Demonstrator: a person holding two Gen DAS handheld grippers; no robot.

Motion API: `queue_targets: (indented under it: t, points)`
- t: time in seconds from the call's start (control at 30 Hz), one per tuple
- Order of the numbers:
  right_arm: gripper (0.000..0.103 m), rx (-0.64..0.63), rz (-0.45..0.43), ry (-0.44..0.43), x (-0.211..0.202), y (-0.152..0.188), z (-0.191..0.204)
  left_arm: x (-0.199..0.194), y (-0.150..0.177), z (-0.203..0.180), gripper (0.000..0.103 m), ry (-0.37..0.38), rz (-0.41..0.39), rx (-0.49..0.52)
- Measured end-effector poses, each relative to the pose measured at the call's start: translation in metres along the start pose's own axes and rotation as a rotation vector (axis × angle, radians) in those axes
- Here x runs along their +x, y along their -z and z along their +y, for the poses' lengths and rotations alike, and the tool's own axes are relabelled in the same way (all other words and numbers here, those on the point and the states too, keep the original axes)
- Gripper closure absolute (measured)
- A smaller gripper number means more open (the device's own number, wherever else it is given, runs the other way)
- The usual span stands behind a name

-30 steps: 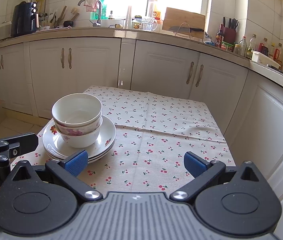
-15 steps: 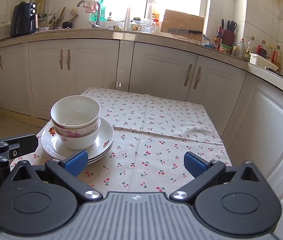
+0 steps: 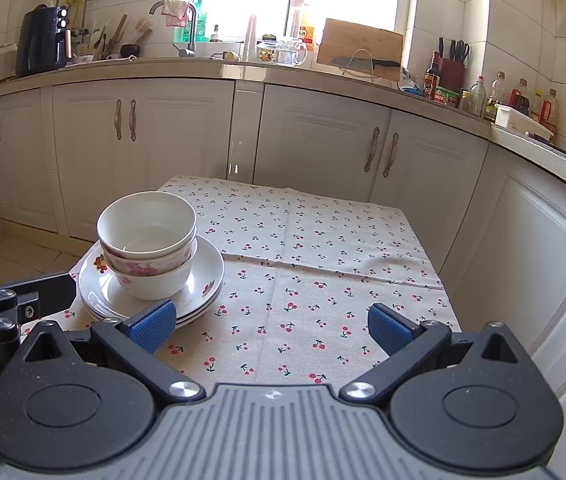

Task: Organize plates and bowls

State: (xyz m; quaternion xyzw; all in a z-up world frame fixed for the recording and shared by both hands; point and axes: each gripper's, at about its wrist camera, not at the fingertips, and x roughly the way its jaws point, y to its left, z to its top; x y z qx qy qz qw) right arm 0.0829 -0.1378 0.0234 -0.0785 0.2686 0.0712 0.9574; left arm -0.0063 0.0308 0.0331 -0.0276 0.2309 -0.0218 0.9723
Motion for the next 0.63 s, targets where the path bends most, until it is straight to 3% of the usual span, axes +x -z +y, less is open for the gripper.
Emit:
queue_targets:
  t: [0.63]
  points:
    - [0.000,0.002,0.002,0.006,0.0004,0.0007,-0.0003,0.0001,0.0000,0.0001,0.001,0.001,0.000,-0.001]
